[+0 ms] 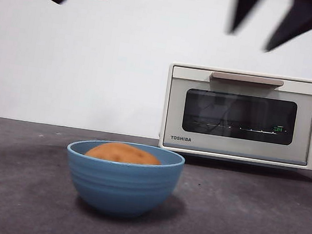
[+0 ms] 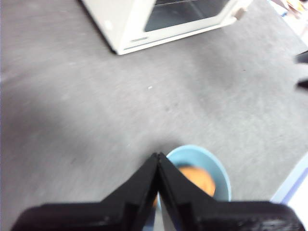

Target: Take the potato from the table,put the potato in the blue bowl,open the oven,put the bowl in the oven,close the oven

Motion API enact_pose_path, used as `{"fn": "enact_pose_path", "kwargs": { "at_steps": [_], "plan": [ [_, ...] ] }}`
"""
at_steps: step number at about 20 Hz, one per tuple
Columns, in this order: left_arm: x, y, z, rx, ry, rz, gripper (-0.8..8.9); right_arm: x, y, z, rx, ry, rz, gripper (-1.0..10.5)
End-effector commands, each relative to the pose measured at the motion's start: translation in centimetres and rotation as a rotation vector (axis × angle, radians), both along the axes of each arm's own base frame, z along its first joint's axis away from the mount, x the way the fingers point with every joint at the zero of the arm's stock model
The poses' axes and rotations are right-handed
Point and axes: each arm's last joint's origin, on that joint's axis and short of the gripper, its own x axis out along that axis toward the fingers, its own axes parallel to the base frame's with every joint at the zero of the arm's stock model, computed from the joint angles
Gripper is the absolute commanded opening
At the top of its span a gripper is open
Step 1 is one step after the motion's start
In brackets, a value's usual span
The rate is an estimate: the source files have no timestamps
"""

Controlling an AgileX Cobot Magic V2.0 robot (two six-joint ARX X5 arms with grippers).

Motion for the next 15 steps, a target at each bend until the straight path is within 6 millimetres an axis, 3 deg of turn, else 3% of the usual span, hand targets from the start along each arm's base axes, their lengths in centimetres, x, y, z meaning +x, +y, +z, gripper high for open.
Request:
{"fn": "enact_pose_path", "kwargs": {
  "at_steps": [1,8,15],
  "plan": [
    [2.2,-2.0,1.1,-0.009,-0.016,-0.06,-0.05,-0.5,-2.6,0.9,-0.014,-0.032,-0.067,0.3],
    [9.6,-9.0,4.2,0.0,-0.109,-0.212,-0.05,-3.6,-9.2,3.2,-0.043,-0.094,-0.266,-0.1],
    [14.8,-15.6,5.6,-0.029,-0.176,-0.297,-0.05,-7.2,-12.0,4.4,0.065,-0.129,-0.326,-0.1]
  ]
}}
